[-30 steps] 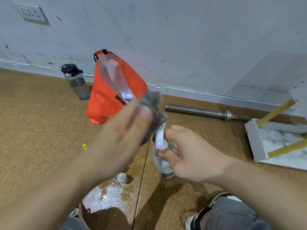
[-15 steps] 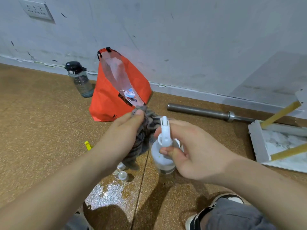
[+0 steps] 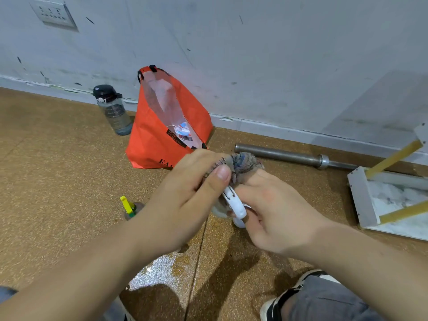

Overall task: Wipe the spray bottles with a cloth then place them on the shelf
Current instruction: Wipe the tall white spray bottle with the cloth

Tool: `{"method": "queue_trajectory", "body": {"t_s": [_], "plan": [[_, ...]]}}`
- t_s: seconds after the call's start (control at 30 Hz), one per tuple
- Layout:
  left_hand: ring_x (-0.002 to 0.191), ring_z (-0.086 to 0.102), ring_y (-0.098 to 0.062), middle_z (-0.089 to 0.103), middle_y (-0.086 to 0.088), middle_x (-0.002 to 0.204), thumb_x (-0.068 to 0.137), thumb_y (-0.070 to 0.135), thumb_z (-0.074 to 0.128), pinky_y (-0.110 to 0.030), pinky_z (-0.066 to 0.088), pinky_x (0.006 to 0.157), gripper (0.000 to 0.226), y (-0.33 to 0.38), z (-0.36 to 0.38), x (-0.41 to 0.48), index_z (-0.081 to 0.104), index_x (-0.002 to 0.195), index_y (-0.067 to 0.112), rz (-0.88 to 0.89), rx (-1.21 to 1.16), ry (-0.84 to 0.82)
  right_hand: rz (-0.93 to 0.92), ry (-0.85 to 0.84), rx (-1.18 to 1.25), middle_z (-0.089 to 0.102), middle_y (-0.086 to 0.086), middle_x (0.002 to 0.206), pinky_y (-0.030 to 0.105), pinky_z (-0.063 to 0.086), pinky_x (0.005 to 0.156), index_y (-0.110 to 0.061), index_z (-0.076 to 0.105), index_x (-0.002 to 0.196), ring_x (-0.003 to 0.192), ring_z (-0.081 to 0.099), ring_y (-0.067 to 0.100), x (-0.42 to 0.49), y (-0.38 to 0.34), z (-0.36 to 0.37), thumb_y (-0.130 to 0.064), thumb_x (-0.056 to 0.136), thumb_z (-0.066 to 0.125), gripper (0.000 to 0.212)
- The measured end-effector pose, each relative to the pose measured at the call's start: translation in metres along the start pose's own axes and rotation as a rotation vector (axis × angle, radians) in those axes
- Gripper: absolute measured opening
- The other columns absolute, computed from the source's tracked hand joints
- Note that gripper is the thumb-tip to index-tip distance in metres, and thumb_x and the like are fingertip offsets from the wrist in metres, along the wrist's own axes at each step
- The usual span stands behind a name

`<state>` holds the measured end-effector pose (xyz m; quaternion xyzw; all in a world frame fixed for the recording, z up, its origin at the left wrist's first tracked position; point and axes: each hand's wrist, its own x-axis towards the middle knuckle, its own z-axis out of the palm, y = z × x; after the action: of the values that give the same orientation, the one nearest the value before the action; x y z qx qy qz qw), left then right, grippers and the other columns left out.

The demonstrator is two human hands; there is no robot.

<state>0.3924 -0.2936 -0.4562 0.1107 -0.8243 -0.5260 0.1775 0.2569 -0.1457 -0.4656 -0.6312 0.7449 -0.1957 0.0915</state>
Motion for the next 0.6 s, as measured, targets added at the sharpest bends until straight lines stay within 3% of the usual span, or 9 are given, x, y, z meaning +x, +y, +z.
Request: {"method": "queue_trajectory", "body": {"t_s": [0.03,0.13,0.2,0.27,0.3,0.4,0.47,0.53,0.6], "plan": [[0.103,0.061,-0.009,0.061,0.01,0.104,0.107,0.04,0.044,-0.028,0.047,0.089,0.023,0.0,0.001,0.0,0.066,0.107,0.035,-0.04,-0.063,-0.019,-0.015,0.012,-0.024,0.053,-0.003,0.091,0.031,0.037,0.078,-0.017,0.062,0.087,0.088,0.048,0.022,-0.001,0.0,0.0,-0.007,0.07,0.056,0.02],[0.111,0.068,-0.018,0.067,0.0,0.122,0.099,0.052,0.049,-0.055,0.058,0.091,0.029,-0.004,-0.002,0.0,0.068,0.119,0.045,-0.229,-0.26,-0.081,-0.066,0.013,-0.046,0.053,-0.006,0.096,0.025,0.029,0.078,-0.019,0.065,0.095,0.09,0.047,0.019,-0.001,-0.002,-0.002,-0.005,0.071,0.06,0.028],[0.12,0.064,-0.013,0.063,0.005,0.128,0.1,0.048,0.052,-0.037,0.055,0.1,0.032,-0.008,-0.007,0.0,0.066,0.129,0.046,-0.144,-0.202,-0.13,-0.077,0.0,-0.089,0.056,-0.003,0.096,0.026,0.031,0.078,-0.019,0.066,0.095,0.091,0.05,0.021,-0.003,-0.003,-0.002,-0.006,0.073,0.066,0.025],[0.124,0.058,-0.002,0.06,0.009,0.127,0.103,0.042,0.054,-0.013,0.044,0.1,0.031,-0.008,-0.009,-0.001,0.065,0.132,0.041,-0.068,-0.125,-0.16,-0.071,-0.037,-0.121,0.06,-0.001,0.101,0.032,0.04,0.084,-0.019,0.067,0.097,0.097,0.054,0.026,-0.006,-0.001,-0.003,-0.005,0.073,0.069,0.027],[0.123,0.057,0.0,0.06,0.011,0.125,0.104,0.039,0.054,-0.009,0.041,0.099,0.031,-0.008,-0.009,-0.001,0.065,0.133,0.038,-0.054,-0.093,-0.157,-0.072,-0.05,-0.118,0.061,-0.002,0.105,0.035,0.043,0.088,-0.02,0.068,0.1,0.1,0.055,0.026,-0.007,0.0,-0.004,-0.004,0.072,0.069,0.031],[0.108,0.061,-0.001,0.065,0.01,0.112,0.107,0.032,0.054,-0.017,0.048,0.091,0.026,-0.024,-0.007,-0.003,0.067,0.129,0.031,-0.021,0.115,0.013,-0.101,-0.039,-0.068,0.061,-0.007,0.116,0.034,0.044,0.096,-0.022,0.068,0.112,0.11,0.056,0.022,-0.008,-0.001,-0.006,0.0,0.069,0.07,0.049],[0.094,0.062,0.003,0.069,0.013,0.097,0.108,0.03,0.054,-0.021,0.05,0.086,0.018,-0.032,-0.01,-0.001,0.07,0.113,0.032,-0.113,0.212,0.163,-0.122,-0.031,-0.054,0.06,-0.011,0.122,0.028,0.04,0.1,-0.023,0.068,0.115,0.115,0.054,0.017,-0.009,-0.004,-0.006,0.002,0.067,0.07,0.054],[0.064,0.054,0.004,0.06,0.019,0.068,0.108,0.031,0.051,-0.016,0.043,0.061,0.024,-0.035,-0.013,0.001,0.065,0.09,0.024,-0.243,0.142,0.259,-0.137,-0.024,-0.056,0.059,-0.012,0.123,0.023,0.034,0.1,-0.022,0.068,0.114,0.116,0.053,0.016,-0.01,-0.006,-0.004,0.003,0.064,0.072,0.056],[0.05,0.041,-0.001,0.046,0.016,0.054,0.109,0.032,0.048,-0.016,0.035,0.049,0.036,-0.025,-0.016,0.003,0.054,0.078,0.017,-0.265,0.047,0.323,-0.139,-0.016,-0.057,0.06,-0.011,0.123,0.02,0.032,0.1,-0.02,0.068,0.114,0.115,0.054,0.017,-0.009,-0.006,-0.002,0.005,0.059,0.075,0.061]]}}
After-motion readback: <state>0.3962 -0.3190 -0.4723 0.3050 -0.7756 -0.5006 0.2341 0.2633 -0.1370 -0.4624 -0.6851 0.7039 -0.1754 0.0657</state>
